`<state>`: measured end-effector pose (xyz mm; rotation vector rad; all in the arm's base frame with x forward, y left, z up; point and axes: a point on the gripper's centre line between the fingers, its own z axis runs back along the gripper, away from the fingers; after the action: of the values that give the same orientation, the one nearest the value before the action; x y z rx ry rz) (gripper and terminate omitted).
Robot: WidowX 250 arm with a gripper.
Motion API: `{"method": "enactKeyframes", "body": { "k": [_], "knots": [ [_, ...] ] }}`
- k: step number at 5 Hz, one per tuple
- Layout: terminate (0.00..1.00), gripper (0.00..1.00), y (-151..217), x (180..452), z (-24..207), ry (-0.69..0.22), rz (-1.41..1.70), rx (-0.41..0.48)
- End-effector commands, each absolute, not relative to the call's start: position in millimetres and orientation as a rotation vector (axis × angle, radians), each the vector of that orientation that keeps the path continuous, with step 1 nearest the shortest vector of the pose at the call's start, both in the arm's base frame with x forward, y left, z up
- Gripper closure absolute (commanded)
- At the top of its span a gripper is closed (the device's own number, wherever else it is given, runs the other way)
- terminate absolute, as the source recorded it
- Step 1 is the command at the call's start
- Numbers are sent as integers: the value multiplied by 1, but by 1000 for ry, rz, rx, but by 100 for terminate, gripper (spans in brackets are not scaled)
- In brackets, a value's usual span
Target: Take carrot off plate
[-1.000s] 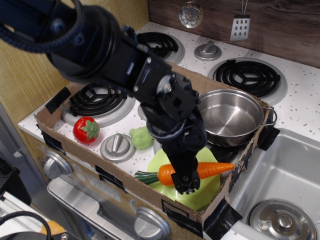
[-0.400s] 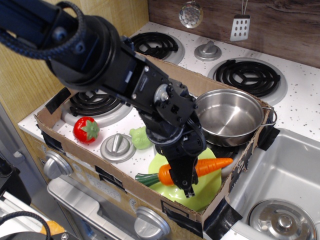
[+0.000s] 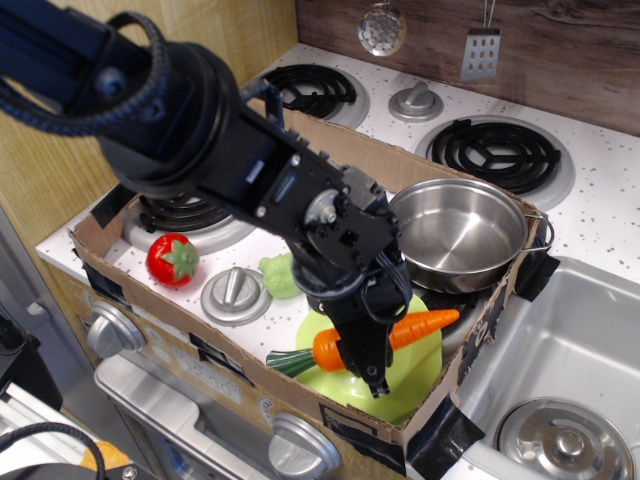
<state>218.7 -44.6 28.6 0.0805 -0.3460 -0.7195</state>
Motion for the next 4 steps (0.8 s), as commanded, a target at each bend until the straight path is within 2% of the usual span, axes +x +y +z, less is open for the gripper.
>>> {"method": "enactKeyframes", "body": {
  "k": [1, 3, 4],
  "knots": [
    [0, 100, -33, 236, 73, -306, -737, 61],
    [0, 100, -9, 270, 114, -215, -829, 95],
    [0, 100, 15, 287, 123, -208, -890, 207]
  ]
}}
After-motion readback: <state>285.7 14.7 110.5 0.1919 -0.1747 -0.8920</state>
